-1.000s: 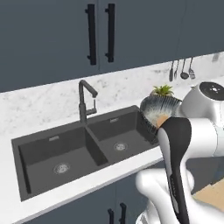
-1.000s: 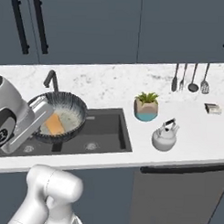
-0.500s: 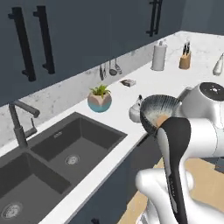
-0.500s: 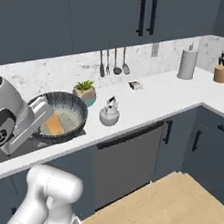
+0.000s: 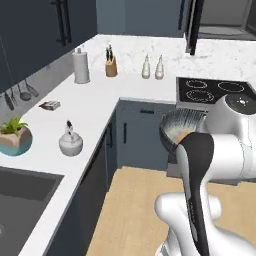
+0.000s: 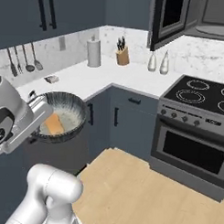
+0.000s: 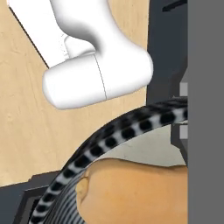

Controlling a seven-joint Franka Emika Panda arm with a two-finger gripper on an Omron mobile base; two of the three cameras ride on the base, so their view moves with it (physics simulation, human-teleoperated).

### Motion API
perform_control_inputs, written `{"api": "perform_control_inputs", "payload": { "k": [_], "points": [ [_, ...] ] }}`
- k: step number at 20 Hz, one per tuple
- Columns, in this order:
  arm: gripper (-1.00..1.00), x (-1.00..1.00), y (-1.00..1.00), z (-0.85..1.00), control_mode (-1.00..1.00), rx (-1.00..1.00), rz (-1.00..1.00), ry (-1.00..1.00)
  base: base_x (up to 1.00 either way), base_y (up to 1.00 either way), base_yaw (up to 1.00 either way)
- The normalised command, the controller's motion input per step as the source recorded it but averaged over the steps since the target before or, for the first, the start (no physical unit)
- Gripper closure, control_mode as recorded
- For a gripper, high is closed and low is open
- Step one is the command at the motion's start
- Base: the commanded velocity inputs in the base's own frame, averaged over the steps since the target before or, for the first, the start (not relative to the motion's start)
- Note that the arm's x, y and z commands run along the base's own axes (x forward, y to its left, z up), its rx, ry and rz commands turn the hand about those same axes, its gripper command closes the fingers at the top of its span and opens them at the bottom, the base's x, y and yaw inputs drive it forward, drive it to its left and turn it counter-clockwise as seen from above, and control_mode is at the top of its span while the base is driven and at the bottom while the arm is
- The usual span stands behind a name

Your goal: Pick the squash from the sink and place it in the bowl. Then pick the bowl and place it in the microwave. Then close the microwave door and press the start button.

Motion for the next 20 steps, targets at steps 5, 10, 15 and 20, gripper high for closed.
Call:
{"api": "perform_control_inputs", "payload": {
  "k": [5,10,15,20],
  "points": [
    [1.0,0.0,0.0,0.0,1.0,0.0,0.0,0.0,0.01,-1.0,-0.51],
    [1.0,0.0,0.0,0.0,1.0,0.0,0.0,0.0,0.53,-0.93,-0.19],
    [1.0,0.0,0.0,0.0,1.0,0.0,0.0,0.0,0.98,-0.54,-0.17],
    [1.0,0.0,0.0,0.0,1.0,0.0,0.0,0.0,1.0,-0.3,-0.18]
  ]
}}
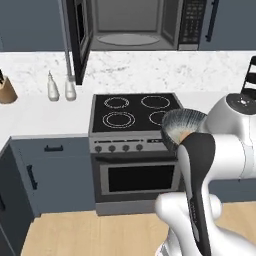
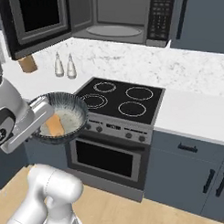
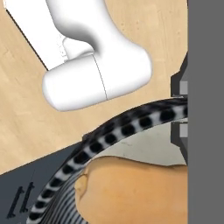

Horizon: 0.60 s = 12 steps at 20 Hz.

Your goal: Pick the squash from the sink and place it in the bowl. Then pick the bowl and place it in the microwave. Then close the microwave door and press the start button.

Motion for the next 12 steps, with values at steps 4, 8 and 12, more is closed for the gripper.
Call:
{"api": "perform_control_inputs", "payload": {
  "k": [4,8,12],
  "points": [
    [1.0,0.0,0.0,0.0,1.0,0.0,0.0,0.0,1.0,-0.01,-0.21],
    [1.0,0.0,0.0,0.0,1.0,0.0,0.0,0.0,1.0,0.0,-0.17],
    [1.0,0.0,0.0,0.0,1.0,0.0,0.0,0.0,0.89,0.0,-0.12]
  ]
}}
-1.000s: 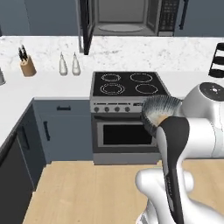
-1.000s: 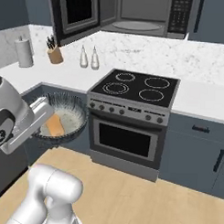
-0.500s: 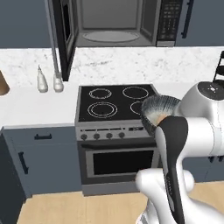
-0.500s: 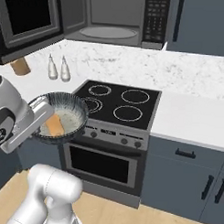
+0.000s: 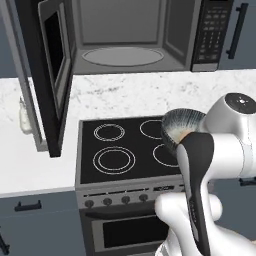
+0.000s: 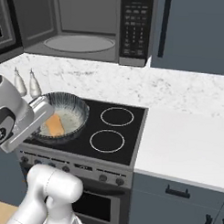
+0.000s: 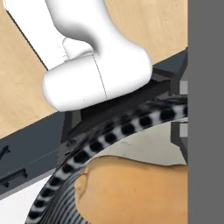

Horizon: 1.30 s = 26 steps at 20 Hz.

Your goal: Pick the squash from the sink and place it in the bowl. Then pick the bowl and place it in the microwave. Then close the microwave door and press the start button.

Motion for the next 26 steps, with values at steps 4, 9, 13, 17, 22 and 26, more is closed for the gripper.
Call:
{"api": "perform_control_inputs", "payload": {
  "k": [4,9,13,17,22,26],
  "points": [
    [1.0,0.0,0.0,0.0,1.0,0.0,0.0,0.0,0.68,0.01,-0.08],
    [1.0,0.0,0.0,0.0,1.0,0.0,0.0,0.0,0.52,0.0,-0.04],
    [1.0,0.0,0.0,0.0,1.0,0.0,0.0,0.0,0.41,0.0,-0.01],
    [1.0,0.0,0.0,0.0,1.0,0.0,0.0,0.0,0.41,0.0,0.0],
    [1.0,0.0,0.0,0.0,-1.0,0.0,0.0,0.0,0.19,0.0,0.0],
    [1.0,-0.29,0.0,0.38,-1.0,0.01,0.02,-0.17,0.0,0.0,0.0]
  ]
}}
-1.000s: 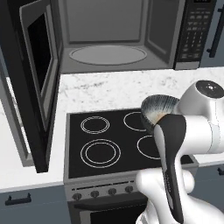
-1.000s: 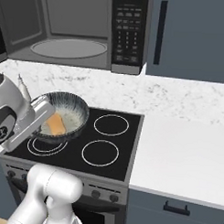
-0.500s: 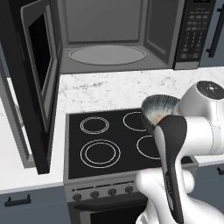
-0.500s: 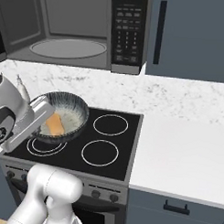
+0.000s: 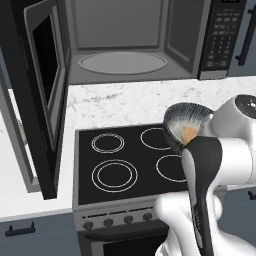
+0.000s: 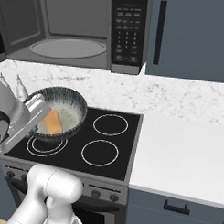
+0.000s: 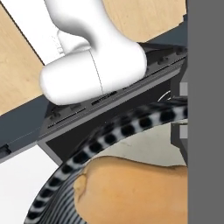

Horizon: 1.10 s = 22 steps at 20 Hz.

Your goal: Pick the squash from the sink and place it in the bowl. Then pick the bowl and place it in the microwave. Then close the microwave door and press the start button.

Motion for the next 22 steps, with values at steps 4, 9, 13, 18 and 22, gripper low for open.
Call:
{"api": "perform_control_inputs", "payload": {
  "k": [4,9,13,18,22],
  "points": [
    [1.0,-0.43,0.0,0.99,-1.0,0.0,0.07,-0.22,0.0,0.0,0.0],
    [1.0,0.03,0.04,0.94,-1.0,-0.02,0.06,-0.11,0.0,0.0,0.0],
    [1.0,0.61,0.24,0.3,-1.0,-0.03,0.09,0.0,0.0,0.0,0.0],
    [1.0,0.67,0.14,0.0,-1.0,-0.03,0.12,0.0,0.0,0.0,0.0],
    [1.0,0.59,0.0,0.03,-1.0,-0.09,0.14,-0.12,0.0,0.0,0.0]
  ]
}}
